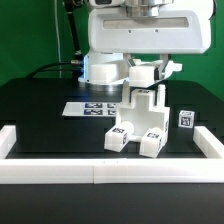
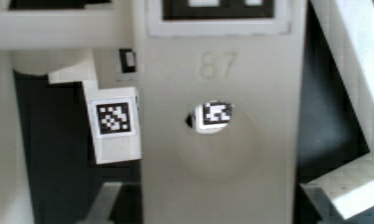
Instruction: Assemble chair
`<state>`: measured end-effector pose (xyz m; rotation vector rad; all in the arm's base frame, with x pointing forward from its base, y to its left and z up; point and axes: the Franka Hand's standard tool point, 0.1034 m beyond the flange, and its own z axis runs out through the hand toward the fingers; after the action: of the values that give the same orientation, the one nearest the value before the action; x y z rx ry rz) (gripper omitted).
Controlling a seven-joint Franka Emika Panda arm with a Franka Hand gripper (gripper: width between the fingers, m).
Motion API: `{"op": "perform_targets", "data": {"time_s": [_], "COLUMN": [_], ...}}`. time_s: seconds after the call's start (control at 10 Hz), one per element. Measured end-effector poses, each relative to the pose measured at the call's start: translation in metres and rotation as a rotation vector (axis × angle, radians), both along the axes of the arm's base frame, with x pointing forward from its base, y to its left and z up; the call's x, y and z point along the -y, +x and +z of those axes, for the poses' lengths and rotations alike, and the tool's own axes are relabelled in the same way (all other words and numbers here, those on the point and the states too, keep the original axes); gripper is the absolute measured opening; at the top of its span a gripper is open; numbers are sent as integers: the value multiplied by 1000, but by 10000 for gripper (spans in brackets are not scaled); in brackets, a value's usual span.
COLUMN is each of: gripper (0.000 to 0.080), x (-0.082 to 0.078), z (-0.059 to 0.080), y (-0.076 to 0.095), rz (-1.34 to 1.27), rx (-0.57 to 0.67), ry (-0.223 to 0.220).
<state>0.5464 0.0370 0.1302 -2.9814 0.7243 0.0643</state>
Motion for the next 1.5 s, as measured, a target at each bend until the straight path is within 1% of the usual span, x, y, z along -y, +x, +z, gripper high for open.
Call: {"op": "perform_targets", "data": {"time_s": [0.2,0.4,0.5,0.7,1.3,1.5], "gripper": [290,290,290,290,291,290], "x": [-3,-18,-20,-17,-19,-16], "z": [-1,-2,-5,-8,-8,-9], "y": [0,-1,-1,-1,-2,-2], "rz": [7,55,85,89,73,61], "rx": [1,7,9,6,3,0], "ry": [-1,-1,-1,-3,-3,-4]}}
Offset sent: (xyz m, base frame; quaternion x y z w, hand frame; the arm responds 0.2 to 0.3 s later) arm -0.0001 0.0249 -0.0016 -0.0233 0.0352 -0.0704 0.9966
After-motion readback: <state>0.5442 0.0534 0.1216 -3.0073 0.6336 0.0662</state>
